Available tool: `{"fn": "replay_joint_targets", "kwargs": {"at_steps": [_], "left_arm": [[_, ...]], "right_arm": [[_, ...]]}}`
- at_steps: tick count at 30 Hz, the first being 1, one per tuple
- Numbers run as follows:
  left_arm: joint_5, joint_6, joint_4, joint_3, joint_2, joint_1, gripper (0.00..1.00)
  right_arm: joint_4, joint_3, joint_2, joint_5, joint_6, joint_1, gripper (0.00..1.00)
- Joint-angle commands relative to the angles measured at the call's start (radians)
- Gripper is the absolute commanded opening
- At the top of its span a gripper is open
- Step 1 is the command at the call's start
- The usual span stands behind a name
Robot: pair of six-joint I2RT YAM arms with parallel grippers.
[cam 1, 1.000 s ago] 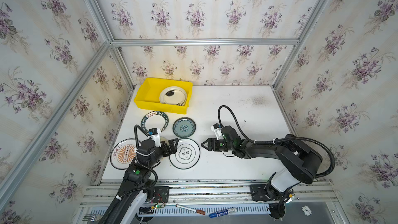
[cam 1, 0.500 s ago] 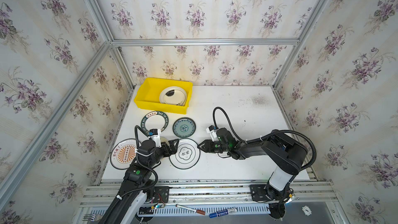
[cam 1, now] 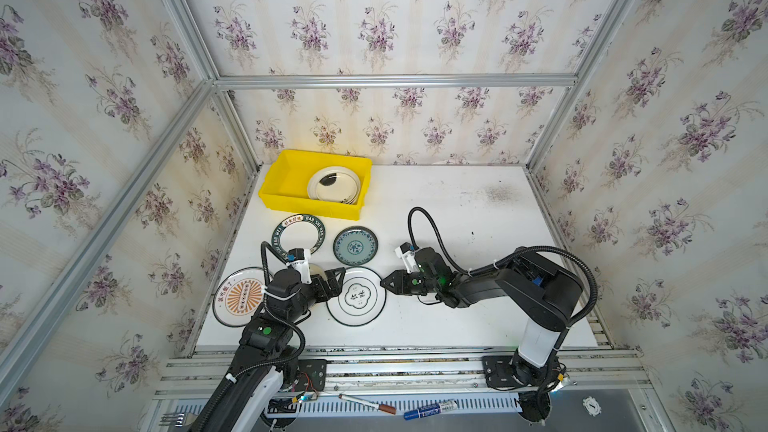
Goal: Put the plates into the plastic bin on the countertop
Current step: 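Grip the rim of the white green-ringed character plate with the right gripper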
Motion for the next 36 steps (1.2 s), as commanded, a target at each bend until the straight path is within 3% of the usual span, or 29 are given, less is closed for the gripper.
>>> {"fn": "replay_joint_targets", "kwargs": {"at_steps": [1, 12, 24, 36], "left_arm": [[-0.012, -0.009, 0.031, -0.001, 0.0, 0.0, 1.0], [-0.001, -0.006, 0.044, -0.002, 0.041, 0.0, 1.0], [-0.002, -0.006, 0.047, -0.005, 0.038, 0.0, 1.0], [-0.007, 0.006, 0.055, -0.001, 0.046, 0.0, 1.0]], "right_arm": [[0.037, 0.018, 0.003, 0.004, -0.003, 0.002, 0.29], [0.03, 0.044, 0.03, 0.002, -0.006, 0.009, 0.18], [-0.022, 0.049, 0.022, 0.02, -0.027, 0.013, 0.26], [-0.107, 0.067, 0.017, 0.052, -0.078, 0.033, 0.25]]}}
